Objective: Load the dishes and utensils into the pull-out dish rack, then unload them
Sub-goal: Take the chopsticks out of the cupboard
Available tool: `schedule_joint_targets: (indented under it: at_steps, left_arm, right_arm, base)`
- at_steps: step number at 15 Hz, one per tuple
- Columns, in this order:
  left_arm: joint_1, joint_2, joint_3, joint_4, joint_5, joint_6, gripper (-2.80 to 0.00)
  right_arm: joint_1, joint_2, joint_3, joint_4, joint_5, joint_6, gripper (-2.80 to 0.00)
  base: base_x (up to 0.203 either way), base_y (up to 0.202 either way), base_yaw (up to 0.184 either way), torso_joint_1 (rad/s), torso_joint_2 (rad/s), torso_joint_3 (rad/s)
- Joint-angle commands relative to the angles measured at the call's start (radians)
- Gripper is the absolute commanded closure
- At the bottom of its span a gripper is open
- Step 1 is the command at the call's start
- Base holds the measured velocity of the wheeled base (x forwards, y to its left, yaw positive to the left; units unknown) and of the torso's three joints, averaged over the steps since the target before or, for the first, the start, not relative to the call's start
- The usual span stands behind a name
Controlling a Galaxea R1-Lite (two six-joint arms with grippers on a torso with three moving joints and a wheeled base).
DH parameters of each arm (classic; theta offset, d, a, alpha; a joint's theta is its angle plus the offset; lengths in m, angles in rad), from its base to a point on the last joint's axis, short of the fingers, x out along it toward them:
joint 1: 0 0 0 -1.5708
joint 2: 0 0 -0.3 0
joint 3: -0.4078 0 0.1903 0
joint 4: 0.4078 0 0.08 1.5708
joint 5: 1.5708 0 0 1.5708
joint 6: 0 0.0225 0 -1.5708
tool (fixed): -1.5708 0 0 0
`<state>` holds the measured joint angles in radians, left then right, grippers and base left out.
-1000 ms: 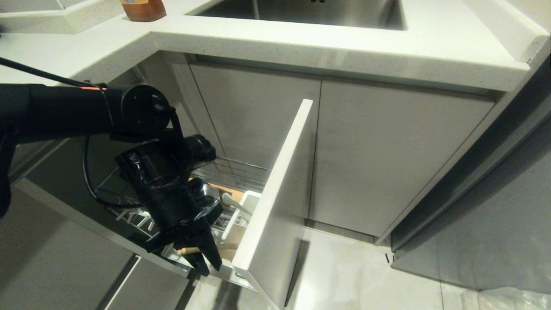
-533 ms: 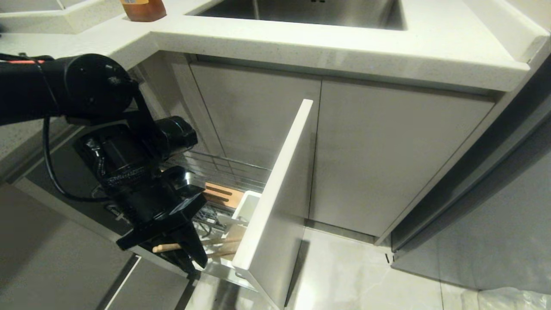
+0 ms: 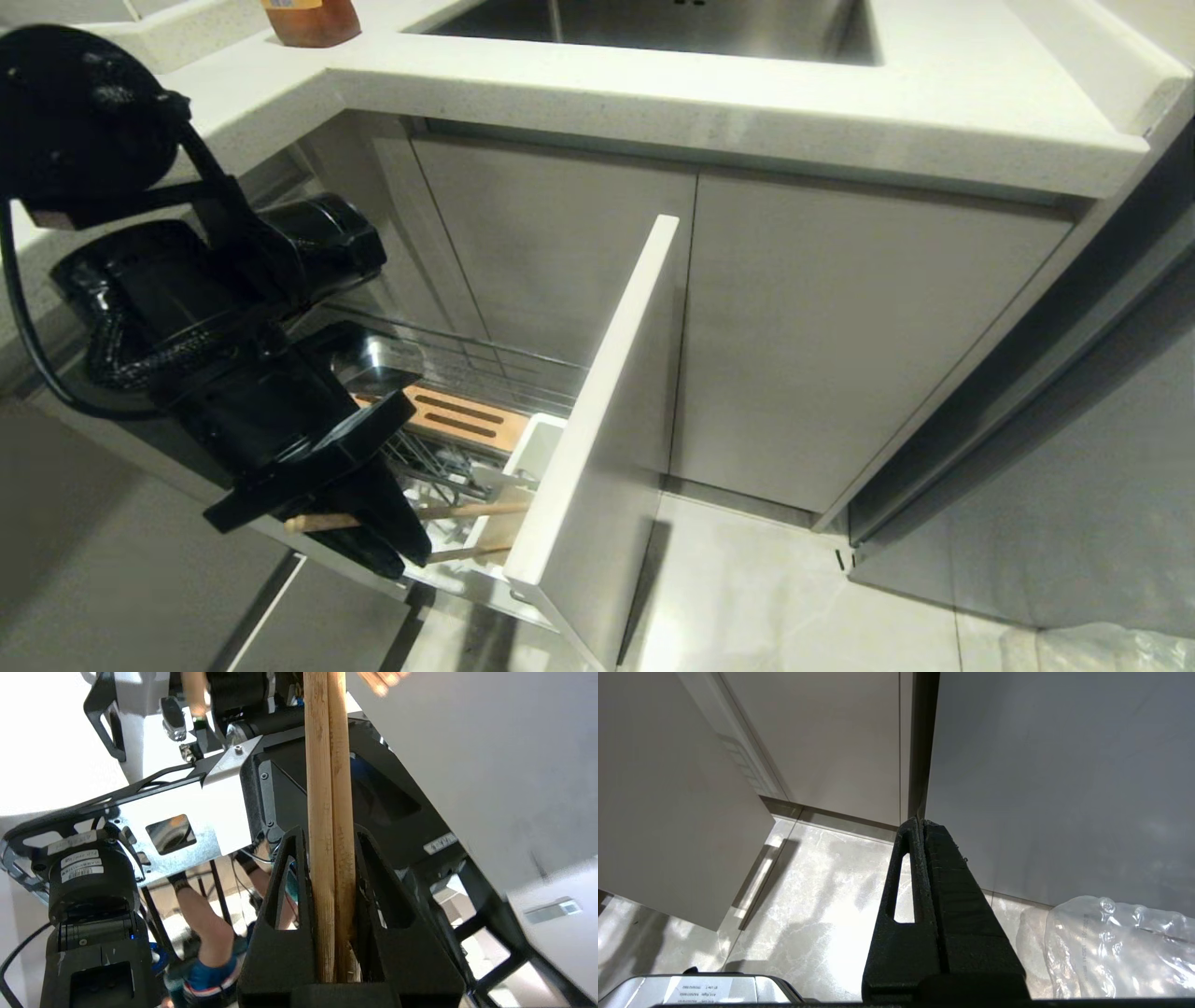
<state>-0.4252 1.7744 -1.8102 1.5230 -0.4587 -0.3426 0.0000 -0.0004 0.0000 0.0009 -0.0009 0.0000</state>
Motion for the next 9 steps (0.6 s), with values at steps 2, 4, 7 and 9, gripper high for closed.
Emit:
schedule_joint_targets:
  at_steps: [2,4,7,9]
  left_arm:
    - [-0.017,-0.046,-0.021,0.007,0.015,-0.001,0.0]
    - [-0.017,-0.058,-0.036,0.007,0.02,-0.001,0.0]
    - [-0.017,-0.084,-0.041,0.007,0.035,-0.001,0.0]
    - [-0.017,-0.115,-0.057,0.007,0.055,-0.001,0.0]
  right_arm:
    - [0.0,0.0,0.0,0.001,0.001,0.0,0.0]
    - [0.0,0.0,0.0,-0.001,-0.001,0.0,0.0]
    - [0.0,0.0,0.0,-0.001,-0.001,0.0,0.0]
    - [0.0,0.0,0.0,0.001,-0.001,0.0,0.0]
  base:
    - [0.0,0.0,0.0,0.0,0.0,0.0]
    - [0.0,0.0,0.0,0.0,0.0,0.0]
    - [0.0,0.0,0.0,0.0,0.0,0.0]
    - [0.0,0.0,0.0,0.0,0.0,0.0]
